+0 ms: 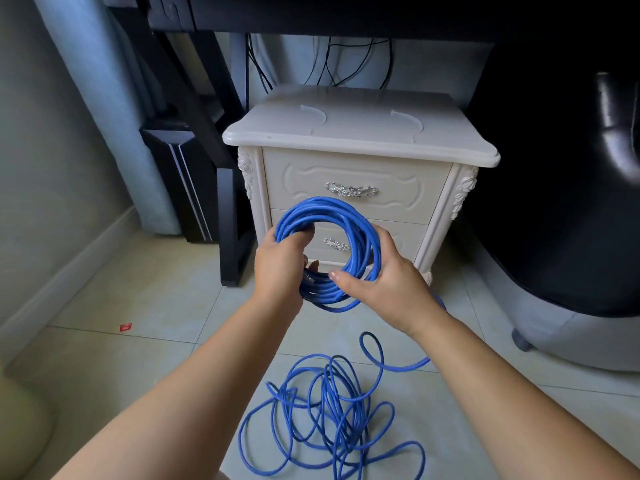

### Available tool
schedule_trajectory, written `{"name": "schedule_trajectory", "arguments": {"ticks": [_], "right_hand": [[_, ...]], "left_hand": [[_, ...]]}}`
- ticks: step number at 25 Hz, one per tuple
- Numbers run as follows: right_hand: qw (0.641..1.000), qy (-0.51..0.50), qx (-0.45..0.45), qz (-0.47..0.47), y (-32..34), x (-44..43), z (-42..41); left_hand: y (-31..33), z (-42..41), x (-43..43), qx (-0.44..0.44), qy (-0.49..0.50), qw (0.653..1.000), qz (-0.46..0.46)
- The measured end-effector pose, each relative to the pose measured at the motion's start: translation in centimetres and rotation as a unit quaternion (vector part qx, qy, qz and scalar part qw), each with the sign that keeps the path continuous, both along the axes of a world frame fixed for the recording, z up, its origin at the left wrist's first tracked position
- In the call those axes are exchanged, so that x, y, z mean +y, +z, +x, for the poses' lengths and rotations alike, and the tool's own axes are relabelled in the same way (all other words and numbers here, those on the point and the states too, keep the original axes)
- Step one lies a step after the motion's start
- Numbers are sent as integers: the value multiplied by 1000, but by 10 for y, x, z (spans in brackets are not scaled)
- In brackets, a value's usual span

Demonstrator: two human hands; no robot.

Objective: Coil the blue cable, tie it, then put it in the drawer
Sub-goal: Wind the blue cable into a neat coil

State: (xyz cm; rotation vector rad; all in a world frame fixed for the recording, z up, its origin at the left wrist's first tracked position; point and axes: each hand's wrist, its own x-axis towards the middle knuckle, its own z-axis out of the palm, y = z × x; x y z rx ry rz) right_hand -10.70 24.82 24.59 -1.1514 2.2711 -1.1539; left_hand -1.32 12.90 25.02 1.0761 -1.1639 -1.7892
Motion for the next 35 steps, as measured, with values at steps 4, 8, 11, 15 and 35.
{"name": "schedule_trajectory", "arguments": {"ticks": [4,8,11,15,35], "right_hand": [[987,-35,-149,-42,-4,-11,15],[930,-90,-341,-107,-6,-19,10],[908,-135,-376,-124,-10,-17,-2],[916,-138,-361,-104,-4,-10,-13],[993,28,-119,6,6,2,-13]], "left_hand": [[2,-3,10,26,28,997,68],[-4,-8,25,100,15,987,127],[-17,-10,30,48,-32,994,92],[-15,-3,24,-83,-141,987,4],[6,12,-8,-133,-130,949,-253]]}}
